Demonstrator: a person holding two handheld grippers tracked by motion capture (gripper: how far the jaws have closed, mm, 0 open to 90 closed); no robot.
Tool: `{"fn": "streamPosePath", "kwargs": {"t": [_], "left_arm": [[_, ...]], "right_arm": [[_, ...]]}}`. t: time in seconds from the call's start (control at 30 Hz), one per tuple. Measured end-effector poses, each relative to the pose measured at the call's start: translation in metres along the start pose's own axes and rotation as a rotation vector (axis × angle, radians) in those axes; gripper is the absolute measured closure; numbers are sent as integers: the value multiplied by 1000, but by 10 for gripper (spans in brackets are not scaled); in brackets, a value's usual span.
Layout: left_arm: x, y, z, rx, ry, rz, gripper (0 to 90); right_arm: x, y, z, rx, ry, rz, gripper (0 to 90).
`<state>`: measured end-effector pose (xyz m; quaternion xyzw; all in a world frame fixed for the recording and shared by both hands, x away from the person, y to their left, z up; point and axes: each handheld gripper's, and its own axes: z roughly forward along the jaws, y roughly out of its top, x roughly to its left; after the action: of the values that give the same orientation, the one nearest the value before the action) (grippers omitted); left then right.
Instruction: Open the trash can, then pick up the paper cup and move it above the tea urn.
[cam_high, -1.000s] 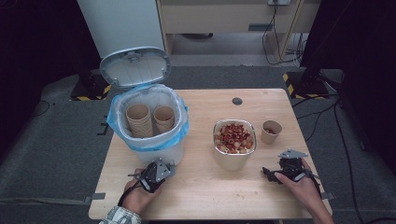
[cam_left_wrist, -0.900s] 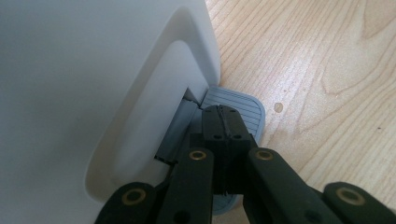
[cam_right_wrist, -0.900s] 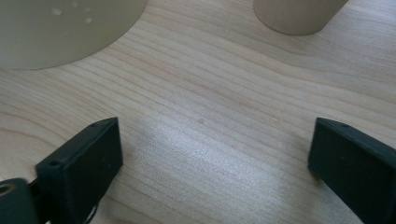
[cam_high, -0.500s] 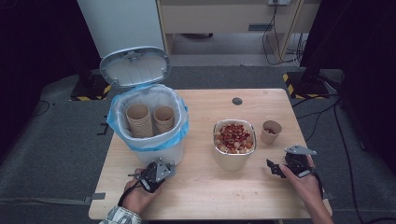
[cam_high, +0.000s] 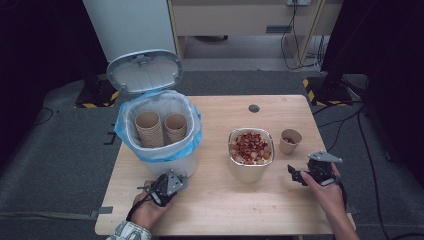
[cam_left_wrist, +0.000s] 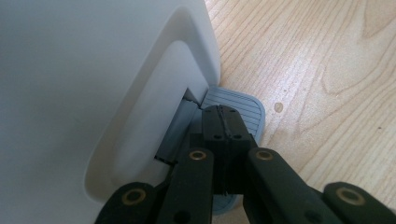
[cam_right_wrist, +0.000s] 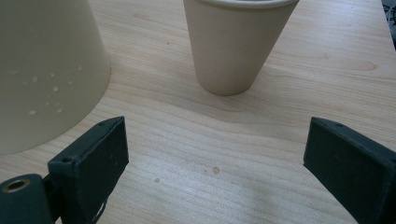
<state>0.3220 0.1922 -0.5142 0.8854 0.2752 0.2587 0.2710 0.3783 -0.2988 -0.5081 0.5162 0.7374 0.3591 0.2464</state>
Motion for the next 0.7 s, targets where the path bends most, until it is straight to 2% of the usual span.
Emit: {"fn": "streamPosePath", "kwargs": {"t": [0.2, 0.37, 0.53, 0.7], "left_arm": [[-1, 0, 0, 1, 1, -2, 898], [-1, 0, 0, 2, 1, -2, 898], [0, 0, 0, 1, -1, -2, 898], [0, 0, 0, 1, 0, 0, 898]], "right_arm": [[-2, 3, -2, 0, 4, 18, 66], [-4, 13, -2, -24, 9, 25, 68], [-3, 22, 7, -27, 9, 25, 71], [-5, 30, 16, -41, -1, 44, 81]]}}
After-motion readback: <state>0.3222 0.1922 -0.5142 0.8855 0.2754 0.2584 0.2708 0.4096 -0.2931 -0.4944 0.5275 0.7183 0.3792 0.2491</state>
